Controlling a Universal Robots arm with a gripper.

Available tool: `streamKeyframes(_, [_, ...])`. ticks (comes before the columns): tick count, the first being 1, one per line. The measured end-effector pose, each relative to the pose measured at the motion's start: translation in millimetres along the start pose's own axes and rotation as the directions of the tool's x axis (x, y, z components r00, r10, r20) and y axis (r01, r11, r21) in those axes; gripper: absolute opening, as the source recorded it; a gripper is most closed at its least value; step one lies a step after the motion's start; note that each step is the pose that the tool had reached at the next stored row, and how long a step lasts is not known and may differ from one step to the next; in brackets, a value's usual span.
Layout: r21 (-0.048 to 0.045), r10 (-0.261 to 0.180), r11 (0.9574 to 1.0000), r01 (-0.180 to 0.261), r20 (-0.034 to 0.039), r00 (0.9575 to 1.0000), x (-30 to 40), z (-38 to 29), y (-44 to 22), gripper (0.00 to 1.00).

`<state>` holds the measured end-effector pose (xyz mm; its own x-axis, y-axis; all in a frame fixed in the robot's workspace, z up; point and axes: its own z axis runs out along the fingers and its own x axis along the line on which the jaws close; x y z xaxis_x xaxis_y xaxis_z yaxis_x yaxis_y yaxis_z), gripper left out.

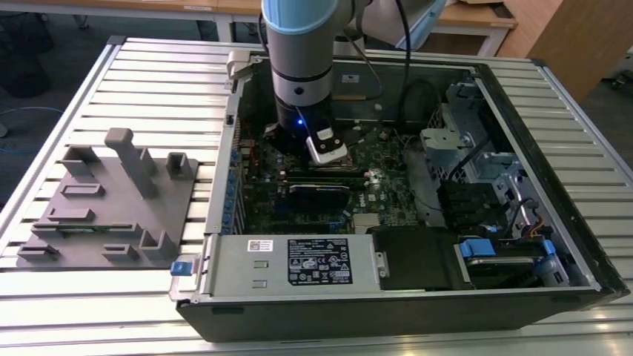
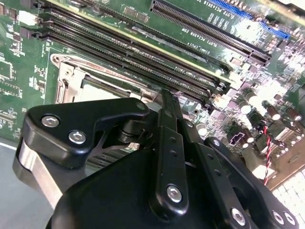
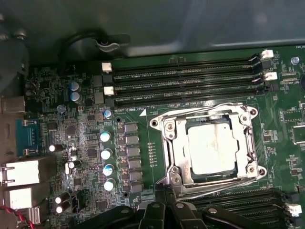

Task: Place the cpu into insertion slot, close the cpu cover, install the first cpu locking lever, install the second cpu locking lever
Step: 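Install the second cpu locking lever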

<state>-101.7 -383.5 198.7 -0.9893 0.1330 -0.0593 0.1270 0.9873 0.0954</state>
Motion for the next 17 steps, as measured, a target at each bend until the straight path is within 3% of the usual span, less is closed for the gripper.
streamKeyframes(6, [-0.0062,0.0,1.0,0.0,-0.0007,1.0,0.1,0.5,-0.6,0.11])
streamKeyframes(12, [-0.0061,0.0,1.0,0.0,-0.0007,1.0,-0.4,-7.6,0.2,0.11])
streamKeyframes(17, [-0.006,0.0,1.0,0.0,-0.0008,1.0,-1.1,-9.5,-2.7,0.11])
